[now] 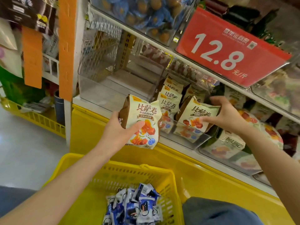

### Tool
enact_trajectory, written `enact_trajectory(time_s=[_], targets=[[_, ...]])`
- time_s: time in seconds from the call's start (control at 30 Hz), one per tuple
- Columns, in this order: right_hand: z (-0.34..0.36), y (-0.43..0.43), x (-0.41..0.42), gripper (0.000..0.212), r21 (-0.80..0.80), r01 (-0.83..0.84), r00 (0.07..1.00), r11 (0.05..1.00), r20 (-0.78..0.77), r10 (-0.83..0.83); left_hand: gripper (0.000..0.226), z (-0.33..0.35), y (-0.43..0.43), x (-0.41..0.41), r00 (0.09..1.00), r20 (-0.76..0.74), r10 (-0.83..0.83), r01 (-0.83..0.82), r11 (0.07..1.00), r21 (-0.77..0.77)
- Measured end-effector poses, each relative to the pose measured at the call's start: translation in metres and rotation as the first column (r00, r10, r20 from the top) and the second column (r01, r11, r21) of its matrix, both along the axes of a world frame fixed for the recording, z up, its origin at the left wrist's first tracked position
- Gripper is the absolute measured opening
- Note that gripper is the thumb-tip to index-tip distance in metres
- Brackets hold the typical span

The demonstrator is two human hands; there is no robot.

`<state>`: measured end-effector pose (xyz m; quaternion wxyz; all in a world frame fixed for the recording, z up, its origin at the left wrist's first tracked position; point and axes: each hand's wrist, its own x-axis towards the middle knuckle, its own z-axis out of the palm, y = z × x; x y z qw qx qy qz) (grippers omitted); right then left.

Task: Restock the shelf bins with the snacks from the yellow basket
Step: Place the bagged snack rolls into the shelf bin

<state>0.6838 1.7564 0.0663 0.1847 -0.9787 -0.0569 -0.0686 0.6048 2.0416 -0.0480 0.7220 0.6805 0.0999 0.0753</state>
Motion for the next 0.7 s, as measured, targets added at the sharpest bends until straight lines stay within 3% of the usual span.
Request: enact_trajectory(time_s=[0.1,0.17,0.23,0.3,0.43,0.6,0.7], targets=[[0.013,0.02,-0.003,0.093,-0.41,-0.057,0.957,0.91,0.237,0.167,0.049,-0.001,-0.003,0.003,1.0,-0.001,-0.004,0.004,1.0,-0.006],[0.008,0.035,0.0,0.081,-0.628,-0.05,0.946,0.777,0.218,0.238,0.048,-0.001,-0.005,0.005,1.0,-0.01,-0.006,0.006,1.0,-0.007],[-0.003,0.041,0.009,0.074,-0.708,-0.014,0.973,0.706,0.153,0.172,0.048,-0.003,-0.007,0.006,1.0,-0.016,-0.012,0.012,1.0,0.0],[-0.013,0.036,0.017,0.076,-0.693,0.006,0.989,0.721,0.11,0.097,0.048,-0.005,-0.008,0.006,1.0,-0.019,-0.018,0.018,1.0,0.003],[-0.027,0.017,0.029,0.083,-0.497,0.031,0.999,0.867,0.028,-0.019,0.047,-0.008,-0.006,0.008,1.0,-0.014,-0.015,0.015,1.0,-0.002],[-0.04,0.017,0.036,0.075,-0.525,-0.021,0.999,0.851,0.023,0.039,0.048,-0.01,-0.001,0.01,1.0,-0.013,-0.005,0.004,1.0,-0.02],[-0.03,0.017,0.034,0.081,-0.47,-0.067,0.992,0.88,-0.128,0.007,0.049,-0.008,-0.001,0.01,1.0,-0.014,-0.003,0.002,1.0,-0.029]])
